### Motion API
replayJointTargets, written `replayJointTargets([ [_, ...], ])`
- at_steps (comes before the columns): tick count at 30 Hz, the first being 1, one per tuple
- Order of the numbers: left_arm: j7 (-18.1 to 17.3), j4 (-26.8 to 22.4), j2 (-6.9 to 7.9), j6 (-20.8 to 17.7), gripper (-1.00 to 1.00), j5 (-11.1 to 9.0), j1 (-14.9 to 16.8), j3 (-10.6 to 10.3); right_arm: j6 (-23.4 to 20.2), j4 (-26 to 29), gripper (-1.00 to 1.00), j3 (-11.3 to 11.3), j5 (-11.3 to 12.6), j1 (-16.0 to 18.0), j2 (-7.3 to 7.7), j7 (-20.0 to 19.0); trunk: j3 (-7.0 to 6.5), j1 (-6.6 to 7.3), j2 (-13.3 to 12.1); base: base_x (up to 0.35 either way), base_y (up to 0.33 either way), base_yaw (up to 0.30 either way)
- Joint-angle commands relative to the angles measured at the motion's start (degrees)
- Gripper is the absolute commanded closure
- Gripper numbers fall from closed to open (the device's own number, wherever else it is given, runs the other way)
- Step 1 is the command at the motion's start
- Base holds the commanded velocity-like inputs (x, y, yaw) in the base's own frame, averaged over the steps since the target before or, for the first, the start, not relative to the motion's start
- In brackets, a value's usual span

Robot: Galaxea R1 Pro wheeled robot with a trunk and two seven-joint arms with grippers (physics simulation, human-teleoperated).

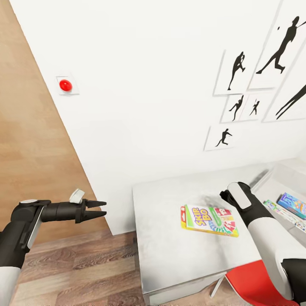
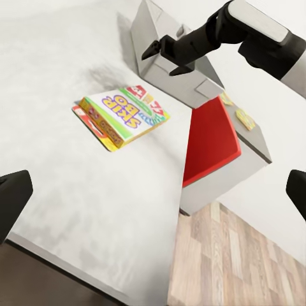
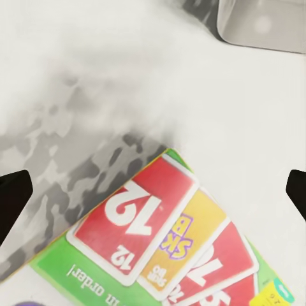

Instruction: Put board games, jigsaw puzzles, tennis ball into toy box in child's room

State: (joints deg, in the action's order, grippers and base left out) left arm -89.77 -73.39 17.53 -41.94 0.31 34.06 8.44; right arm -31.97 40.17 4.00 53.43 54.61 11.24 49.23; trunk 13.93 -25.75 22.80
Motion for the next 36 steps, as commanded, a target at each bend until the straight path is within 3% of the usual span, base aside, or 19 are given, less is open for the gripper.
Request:
replayJointTargets([
  [1,-0.23,-0.01,0.00,-0.60,-1.00,0.04,0.05,0.00,-0.29,0.05,-1.00,0.22,0.38,0.05,0.14,0.39,0.21,-0.03,0.12,0.000,0.000,0.000],
  [13,-0.23,0.00,-0.03,-0.60,-1.00,0.04,0.05,0.00,-0.45,-0.01,-1.00,-4.56,0.67,0.05,0.44,-1.84,1.35,-0.03,0.12,0.000,0.000,0.000],
  [36,-0.23,0.00,0.04,-0.60,-1.00,0.04,0.05,0.00,-0.47,-0.01,-1.00,-5.23,0.71,0.05,0.37,-2.29,3.52,-0.03,0.12,0.000,0.000,0.000],
])
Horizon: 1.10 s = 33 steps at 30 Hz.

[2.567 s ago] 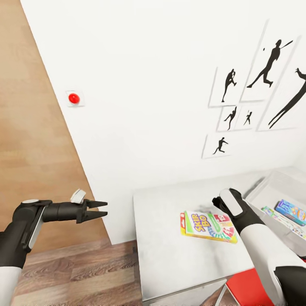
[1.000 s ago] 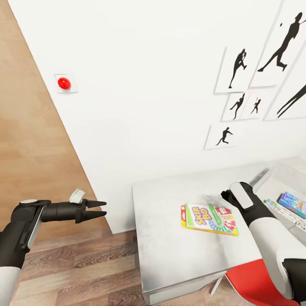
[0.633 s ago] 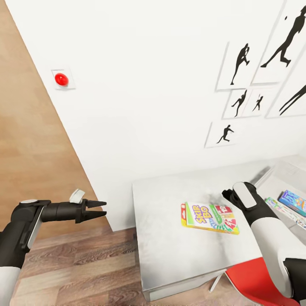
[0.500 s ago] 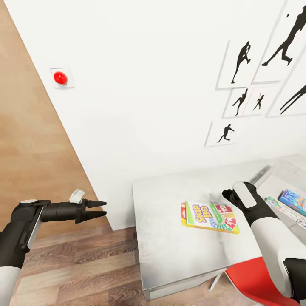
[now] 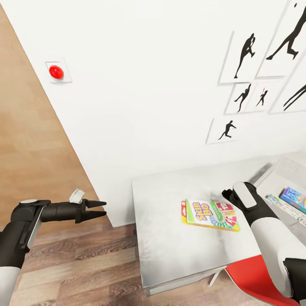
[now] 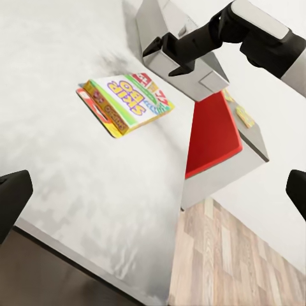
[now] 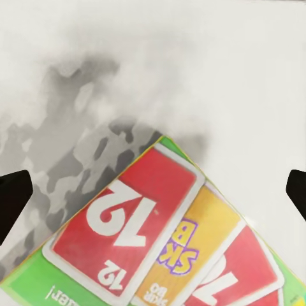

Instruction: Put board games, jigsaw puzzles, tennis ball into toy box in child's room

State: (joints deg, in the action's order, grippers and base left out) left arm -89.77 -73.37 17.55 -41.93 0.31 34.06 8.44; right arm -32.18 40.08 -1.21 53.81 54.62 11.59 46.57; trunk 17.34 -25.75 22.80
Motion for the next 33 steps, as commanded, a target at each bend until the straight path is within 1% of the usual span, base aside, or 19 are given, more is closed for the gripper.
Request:
replayJointTargets([
  [1,-0.23,-0.02,0.02,-0.61,-1.00,0.04,0.04,0.00,-0.25,0.09,-1.00,-0.02,0.33,0.04,0.03,0.36,0.20,-0.03,0.12,0.000,0.000,0.000],
  [15,-0.23,-0.02,0.03,-0.61,-1.00,0.04,0.04,0.39,-0.26,0.07,-1.00,-0.02,0.40,0.04,0.01,0.36,1.47,-0.03,0.12,0.000,0.000,0.000],
  [33,-0.23,0.04,0.02,-0.59,-1.00,0.04,0.04,0.44,-0.26,0.04,-1.00,-0.02,0.50,-0.04,-0.07,0.36,1.66,-0.03,0.12,0.000,0.000,0.000],
])
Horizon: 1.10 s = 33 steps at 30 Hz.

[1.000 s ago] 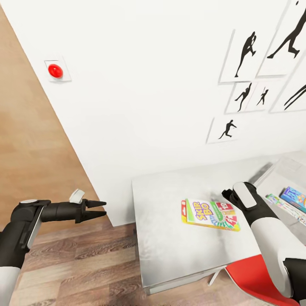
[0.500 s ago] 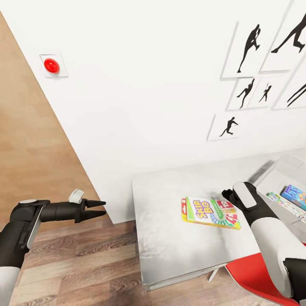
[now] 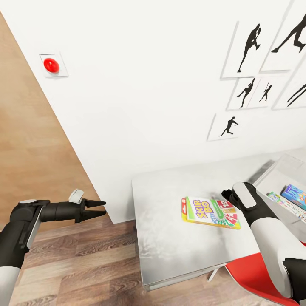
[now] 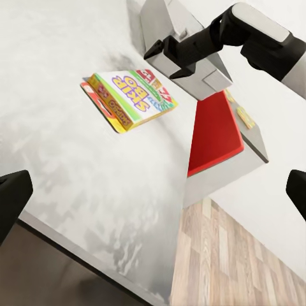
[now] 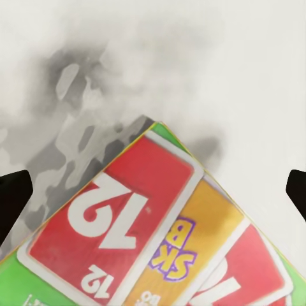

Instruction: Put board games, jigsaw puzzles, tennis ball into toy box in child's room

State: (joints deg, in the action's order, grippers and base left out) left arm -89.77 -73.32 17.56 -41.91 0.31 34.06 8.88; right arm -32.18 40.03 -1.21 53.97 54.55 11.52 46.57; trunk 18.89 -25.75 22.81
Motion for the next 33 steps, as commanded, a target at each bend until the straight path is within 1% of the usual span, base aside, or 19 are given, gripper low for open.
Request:
replayJointTargets([
  [1,-0.23,-0.01,0.02,-0.61,-1.00,0.04,0.04,0.01,-0.25,0.08,-1.00,-0.02,0.34,0.04,0.01,0.36,0.10,-0.03,0.11,0.000,0.000,0.000],
  [11,-0.23,0.00,-0.04,-0.62,-1.00,0.04,0.04,0.16,-0.25,0.05,-1.00,-0.02,0.33,0.05,0.00,0.36,0.21,-0.03,0.11,0.000,0.000,0.000],
  [27,-0.23,0.00,-0.02,-0.62,-1.00,0.04,0.04,0.22,-0.25,0.04,-1.00,-0.02,0.15,0.06,-0.16,0.36,1.52,-0.03,0.11,0.000,0.000,0.000],
  [33,-0.23,0.00,-0.04,-0.63,-1.00,0.04,0.04,0.21,-0.25,0.04,-1.00,-0.01,0.02,0.06,-0.18,0.34,1.74,-0.03,0.11,0.000,0.046,0.000],
])
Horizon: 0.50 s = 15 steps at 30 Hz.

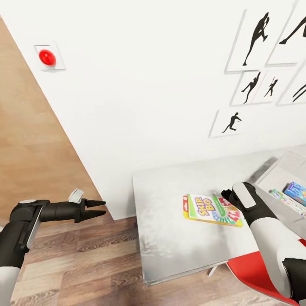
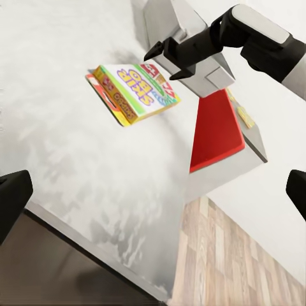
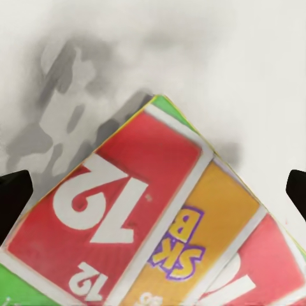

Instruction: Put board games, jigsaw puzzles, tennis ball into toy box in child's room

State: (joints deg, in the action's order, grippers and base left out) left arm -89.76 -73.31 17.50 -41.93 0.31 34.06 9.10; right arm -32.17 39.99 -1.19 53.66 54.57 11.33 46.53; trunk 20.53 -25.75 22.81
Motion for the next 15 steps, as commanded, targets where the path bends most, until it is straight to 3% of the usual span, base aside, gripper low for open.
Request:
replayJointTargets([
  [1,-0.24,-0.02,0.01,-0.61,-1.00,0.04,0.04,0.00,-0.26,0.09,-1.00,-0.03,0.33,0.04,0.01,0.36,0.11,-0.03,0.11,0.000,0.099,0.000],
  [15,-0.24,0.00,-0.01,-0.52,-1.00,0.06,0.04,-0.04,-0.26,0.09,-1.00,-0.02,0.31,0.01,0.02,0.32,0.15,-0.03,0.11,0.000,0.024,0.000],
])
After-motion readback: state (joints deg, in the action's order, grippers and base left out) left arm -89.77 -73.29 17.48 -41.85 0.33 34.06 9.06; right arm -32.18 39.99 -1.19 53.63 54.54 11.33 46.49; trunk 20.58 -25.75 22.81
